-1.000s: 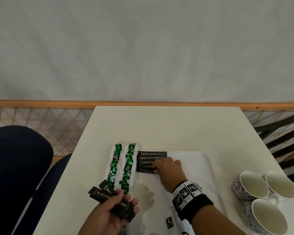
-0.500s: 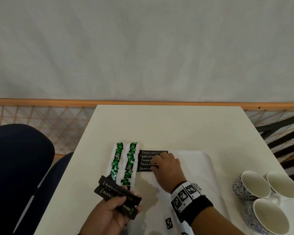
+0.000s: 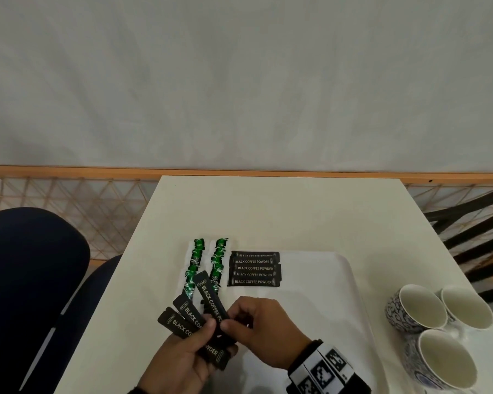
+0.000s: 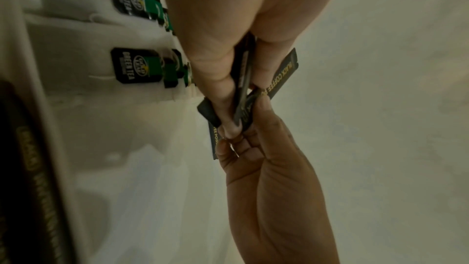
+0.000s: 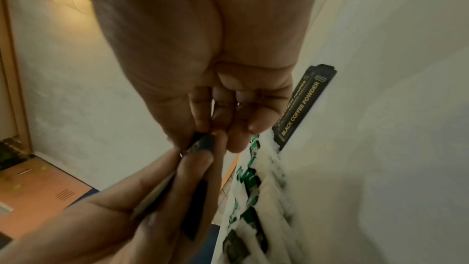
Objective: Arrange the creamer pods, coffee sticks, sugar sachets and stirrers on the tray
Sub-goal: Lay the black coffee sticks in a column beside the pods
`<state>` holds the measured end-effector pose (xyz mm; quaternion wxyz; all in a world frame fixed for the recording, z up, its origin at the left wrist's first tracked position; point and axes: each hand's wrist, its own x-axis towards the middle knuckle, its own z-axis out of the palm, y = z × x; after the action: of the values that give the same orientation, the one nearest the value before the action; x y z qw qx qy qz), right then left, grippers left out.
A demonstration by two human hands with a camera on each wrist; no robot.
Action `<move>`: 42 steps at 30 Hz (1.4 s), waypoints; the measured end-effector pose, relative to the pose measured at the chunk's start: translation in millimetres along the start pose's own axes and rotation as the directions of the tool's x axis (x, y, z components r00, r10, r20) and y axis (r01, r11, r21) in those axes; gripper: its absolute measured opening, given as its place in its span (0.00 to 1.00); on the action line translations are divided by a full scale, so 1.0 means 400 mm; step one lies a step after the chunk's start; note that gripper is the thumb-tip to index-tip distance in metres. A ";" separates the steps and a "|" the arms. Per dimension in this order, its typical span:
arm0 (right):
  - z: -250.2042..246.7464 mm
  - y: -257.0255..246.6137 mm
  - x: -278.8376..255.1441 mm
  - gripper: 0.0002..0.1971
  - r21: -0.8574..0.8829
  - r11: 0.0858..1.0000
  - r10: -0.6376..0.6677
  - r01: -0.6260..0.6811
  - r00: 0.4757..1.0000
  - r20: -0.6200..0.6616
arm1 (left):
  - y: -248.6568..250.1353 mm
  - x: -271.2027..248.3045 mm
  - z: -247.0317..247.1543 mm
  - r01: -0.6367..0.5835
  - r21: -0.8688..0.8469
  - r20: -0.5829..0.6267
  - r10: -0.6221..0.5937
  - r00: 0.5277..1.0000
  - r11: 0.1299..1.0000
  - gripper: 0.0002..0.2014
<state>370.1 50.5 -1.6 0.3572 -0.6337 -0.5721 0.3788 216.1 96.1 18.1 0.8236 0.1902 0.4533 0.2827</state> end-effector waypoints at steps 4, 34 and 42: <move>-0.022 0.012 0.009 0.09 -0.059 0.996 0.066 -0.067 0.998 -0.012 | -0.001 -0.002 -0.001 0.018 0.011 -0.048 -0.018 0.999 1.000 0.05; -0.056 0.150 0.107 0.08 -0.518 0.767 0.235 -0.379 0.917 -0.323 | 0.012 -0.007 -0.011 0.127 0.090 -0.101 -0.118 0.988 0.988 0.09; -0.045 0.033 0.063 0.14 -0.138 0.982 0.130 -0.129 0.992 -0.001 | 0.006 -0.007 -0.010 0.025 0.125 -0.118 -0.011 0.993 0.992 0.07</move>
<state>393.6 74.0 -7.0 0.2850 -0.6911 -0.5561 0.3634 210.9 96.3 19.1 0.7845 0.2209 0.5195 0.2567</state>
